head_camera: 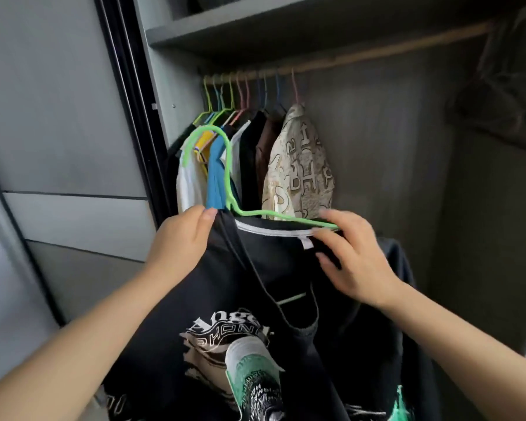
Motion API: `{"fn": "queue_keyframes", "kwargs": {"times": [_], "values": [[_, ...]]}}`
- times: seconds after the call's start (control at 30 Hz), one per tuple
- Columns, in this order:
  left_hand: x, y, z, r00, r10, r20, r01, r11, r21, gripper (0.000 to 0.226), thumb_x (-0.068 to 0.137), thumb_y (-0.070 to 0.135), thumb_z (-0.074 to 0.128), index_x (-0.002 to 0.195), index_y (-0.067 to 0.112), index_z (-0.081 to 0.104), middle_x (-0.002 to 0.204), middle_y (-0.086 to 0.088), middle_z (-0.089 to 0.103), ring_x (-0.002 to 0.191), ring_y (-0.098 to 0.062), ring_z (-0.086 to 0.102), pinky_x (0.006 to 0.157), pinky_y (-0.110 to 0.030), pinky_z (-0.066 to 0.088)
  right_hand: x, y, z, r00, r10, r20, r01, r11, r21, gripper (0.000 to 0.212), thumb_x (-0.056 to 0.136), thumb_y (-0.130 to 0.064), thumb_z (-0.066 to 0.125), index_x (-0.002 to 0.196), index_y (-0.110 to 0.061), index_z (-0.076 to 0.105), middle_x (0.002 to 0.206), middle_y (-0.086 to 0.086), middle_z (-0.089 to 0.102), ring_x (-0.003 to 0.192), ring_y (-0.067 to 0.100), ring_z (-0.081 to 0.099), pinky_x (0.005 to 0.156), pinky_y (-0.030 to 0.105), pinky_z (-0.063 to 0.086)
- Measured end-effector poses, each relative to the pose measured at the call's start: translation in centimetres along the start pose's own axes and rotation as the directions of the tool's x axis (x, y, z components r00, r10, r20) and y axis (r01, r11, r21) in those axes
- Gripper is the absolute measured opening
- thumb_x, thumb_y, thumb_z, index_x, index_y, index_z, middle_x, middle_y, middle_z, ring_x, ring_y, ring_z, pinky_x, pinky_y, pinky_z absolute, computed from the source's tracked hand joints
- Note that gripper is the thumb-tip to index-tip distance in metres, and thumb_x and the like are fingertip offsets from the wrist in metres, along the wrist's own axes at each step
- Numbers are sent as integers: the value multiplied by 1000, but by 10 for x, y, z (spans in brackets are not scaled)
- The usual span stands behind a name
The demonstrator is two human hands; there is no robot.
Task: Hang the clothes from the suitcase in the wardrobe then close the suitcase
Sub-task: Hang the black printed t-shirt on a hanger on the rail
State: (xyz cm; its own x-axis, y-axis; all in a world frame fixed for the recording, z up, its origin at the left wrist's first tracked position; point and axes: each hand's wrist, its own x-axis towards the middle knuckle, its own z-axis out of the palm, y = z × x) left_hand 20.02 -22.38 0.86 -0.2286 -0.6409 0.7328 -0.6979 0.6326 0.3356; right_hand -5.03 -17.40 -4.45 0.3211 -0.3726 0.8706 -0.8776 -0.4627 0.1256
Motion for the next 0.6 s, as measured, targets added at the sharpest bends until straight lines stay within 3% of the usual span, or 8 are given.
{"fn": "queue_keyframes", "kwargs": {"times": [0.1,0.17,0.2,0.27,0.33,0.43,0.5,0.6], "values": [[5,7,-1,997,72,-31,-73,996,-49,42,92,33,37,55,20,24,48,2,28,47,-15,30,49,-23,26,11,25,-24,980,199,19,-193,968,-159,63,68,-48,57,116,-10,41,123,16,50,109,28,47,83,42,47],[8,11,0,994,102,-40,-105,991,-83,44,93,30,41,54,20,23,47,3,26,46,-11,28,48,-22,24,12,35,-38,926,360,113,-343,928,-144,67,68,-47,70,114,-7,45,118,19,56,108,34,53,87,45,47],[10,12,2,993,106,-44,-110,989,-97,45,94,29,42,54,20,23,47,4,26,45,-11,27,48,-22,23,13,38,-45,872,458,174,-440,888,-132,62,69,-43,74,111,-5,51,113,17,59,106,33,57,87,42,48],[11,13,5,993,117,-27,-119,985,-122,46,94,29,42,53,20,23,47,4,25,44,-14,25,48,-22,22,10,42,-52,777,557,292,-543,829,-136,34,76,-43,68,85,-11,58,86,12,65,91,33,63,75,36,47],[13,15,10,986,164,10,-162,982,-94,41,89,40,35,54,22,23,46,5,25,43,-13,24,46,-22,21,8,37,-50,737,552,391,-496,834,-243,38,84,-47,56,61,-19,44,66,8,57,82,35,62,65,33,41],[16,17,15,971,236,41,-234,971,-44,37,81,54,21,56,27,22,45,10,24,41,-8,27,44,-22,20,15,24,-45,748,534,395,-454,845,-282,40,90,-49,45,63,-19,40,77,11,65,86,32,61,62,31,37],[18,19,17,962,271,39,-270,962,-32,33,81,52,19,57,29,20,44,12,22,40,-6,25,43,-23,21,26,11,-43,761,524,382,-443,850,-284,43,91,-50,43,59,-23,33,84,11,66,89,32,60,62,30,35],[16,27,21,943,334,21,-333,943,-18,38,88,49,24,59,25,22,44,14,18,37,-5,22,40,-19,19,42,-5,-35,792,465,395,-416,886,-208,41,92,-49,41,61,-23,37,73,6,58,85,31,59,60,28,32]]}}
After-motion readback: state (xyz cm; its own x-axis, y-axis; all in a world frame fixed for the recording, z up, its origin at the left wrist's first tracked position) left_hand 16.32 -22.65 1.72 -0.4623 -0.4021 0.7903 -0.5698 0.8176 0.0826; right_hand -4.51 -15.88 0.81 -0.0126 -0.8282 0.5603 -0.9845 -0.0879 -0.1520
